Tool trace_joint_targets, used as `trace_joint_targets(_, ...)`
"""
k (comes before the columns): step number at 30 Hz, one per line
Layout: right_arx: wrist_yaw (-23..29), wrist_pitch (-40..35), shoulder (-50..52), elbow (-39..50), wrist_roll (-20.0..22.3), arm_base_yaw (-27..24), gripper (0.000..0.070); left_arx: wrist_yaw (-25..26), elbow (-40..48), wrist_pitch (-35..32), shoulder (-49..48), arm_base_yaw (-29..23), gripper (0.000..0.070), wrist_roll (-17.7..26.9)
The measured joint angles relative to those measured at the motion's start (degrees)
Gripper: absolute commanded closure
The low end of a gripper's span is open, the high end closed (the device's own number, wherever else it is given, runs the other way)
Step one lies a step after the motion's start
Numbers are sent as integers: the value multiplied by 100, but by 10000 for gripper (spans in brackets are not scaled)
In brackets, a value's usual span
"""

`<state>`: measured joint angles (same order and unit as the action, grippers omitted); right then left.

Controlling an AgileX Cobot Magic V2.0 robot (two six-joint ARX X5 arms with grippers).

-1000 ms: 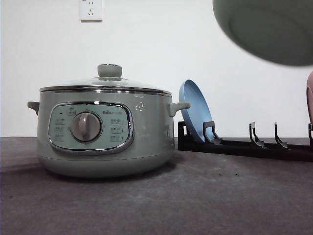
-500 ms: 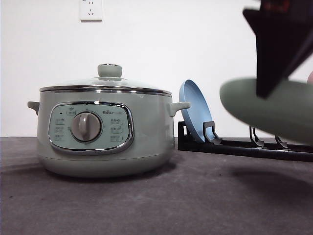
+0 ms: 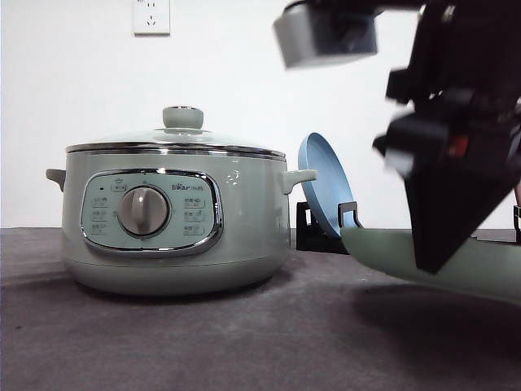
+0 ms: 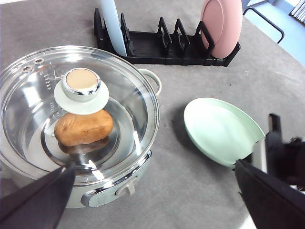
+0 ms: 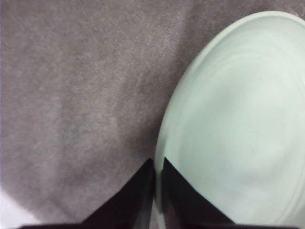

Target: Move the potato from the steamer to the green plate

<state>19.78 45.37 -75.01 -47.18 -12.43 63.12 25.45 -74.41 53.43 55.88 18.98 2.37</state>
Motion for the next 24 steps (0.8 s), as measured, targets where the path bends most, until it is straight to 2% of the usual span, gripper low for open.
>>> trace_joint_targets(11,133,-222,-852,0,0,165,683,0,0,2,0,1,0,-13)
trace_joint_targets(13,140,-269,-867,0,0,189,610,0,0,2,0,0,0,-13)
trace_joint_targets(16,209,-303,-867,0,0,230,380,0,0,2,0,2,0,-13)
trace_joint_targets(18,300,-302,-867,0,-2,244,272,0,0,2,0,2,0,-13)
trace_joint_targets(21,267,-287,-830,0,-2,244,235,0,0,2,0,2,0,-13)
trace_joint_targets(24,-165,-232,-618,-19,-8,216,233,0,0,2,0,0,0,-13)
